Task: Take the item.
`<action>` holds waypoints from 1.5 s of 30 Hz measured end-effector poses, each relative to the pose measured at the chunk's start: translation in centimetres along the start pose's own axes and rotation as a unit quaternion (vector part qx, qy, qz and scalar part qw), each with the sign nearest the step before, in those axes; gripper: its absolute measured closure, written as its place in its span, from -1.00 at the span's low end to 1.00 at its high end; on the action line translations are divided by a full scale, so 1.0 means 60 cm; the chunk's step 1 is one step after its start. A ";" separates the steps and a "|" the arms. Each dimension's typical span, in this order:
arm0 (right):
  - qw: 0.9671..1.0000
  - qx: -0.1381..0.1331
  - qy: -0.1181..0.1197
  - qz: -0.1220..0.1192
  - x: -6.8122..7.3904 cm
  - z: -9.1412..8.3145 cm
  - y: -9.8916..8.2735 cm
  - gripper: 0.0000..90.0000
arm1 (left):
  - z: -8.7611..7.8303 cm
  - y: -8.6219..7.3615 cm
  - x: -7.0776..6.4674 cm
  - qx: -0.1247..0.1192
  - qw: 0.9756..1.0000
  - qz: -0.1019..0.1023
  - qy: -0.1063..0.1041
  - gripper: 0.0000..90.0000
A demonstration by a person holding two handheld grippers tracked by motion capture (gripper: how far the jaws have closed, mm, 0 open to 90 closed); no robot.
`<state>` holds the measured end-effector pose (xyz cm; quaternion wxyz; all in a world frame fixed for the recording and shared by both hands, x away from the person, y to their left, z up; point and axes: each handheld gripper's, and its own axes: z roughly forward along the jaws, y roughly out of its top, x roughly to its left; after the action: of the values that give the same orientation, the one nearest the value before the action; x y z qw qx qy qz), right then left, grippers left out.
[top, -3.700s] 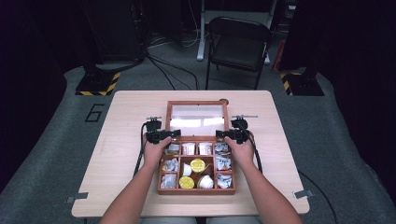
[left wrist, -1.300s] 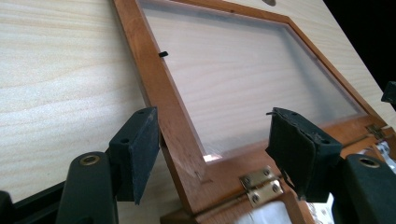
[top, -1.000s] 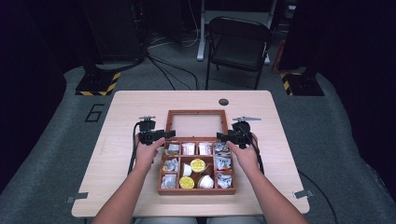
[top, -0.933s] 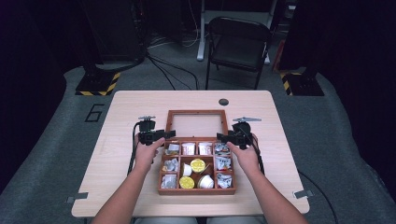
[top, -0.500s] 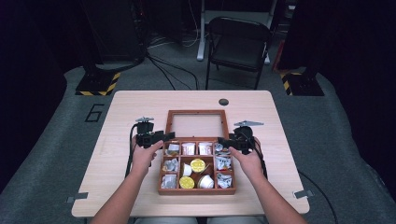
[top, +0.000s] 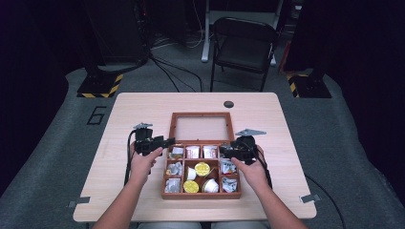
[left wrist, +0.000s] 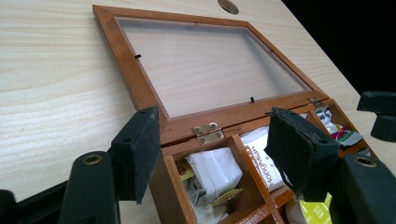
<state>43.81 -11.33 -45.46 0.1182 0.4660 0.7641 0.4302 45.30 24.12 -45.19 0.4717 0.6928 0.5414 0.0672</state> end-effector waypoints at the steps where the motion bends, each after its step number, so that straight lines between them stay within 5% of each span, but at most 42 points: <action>1: 1.000 0.004 0.001 -0.001 0.002 0.000 -0.002 -0.12 | -0.001 -0.001 -0.001 0.002 1.000 0.002 0.000 -0.23; 25: 0.997 0.034 0.054 -0.047 0.062 0.016 -0.025 -0.18 | -0.007 -0.007 -0.010 0.000 1.000 0.015 -0.004 -0.25; 45: 0.993 0.060 0.070 -0.073 0.096 0.034 -0.041 -0.18 | -0.009 -0.007 -0.008 -0.003 1.000 0.011 -0.005 -0.25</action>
<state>40.41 -6.02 -47.33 0.0670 0.3842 0.8270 0.4050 44.49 24.05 -45.00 0.4758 0.6975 0.5312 0.0703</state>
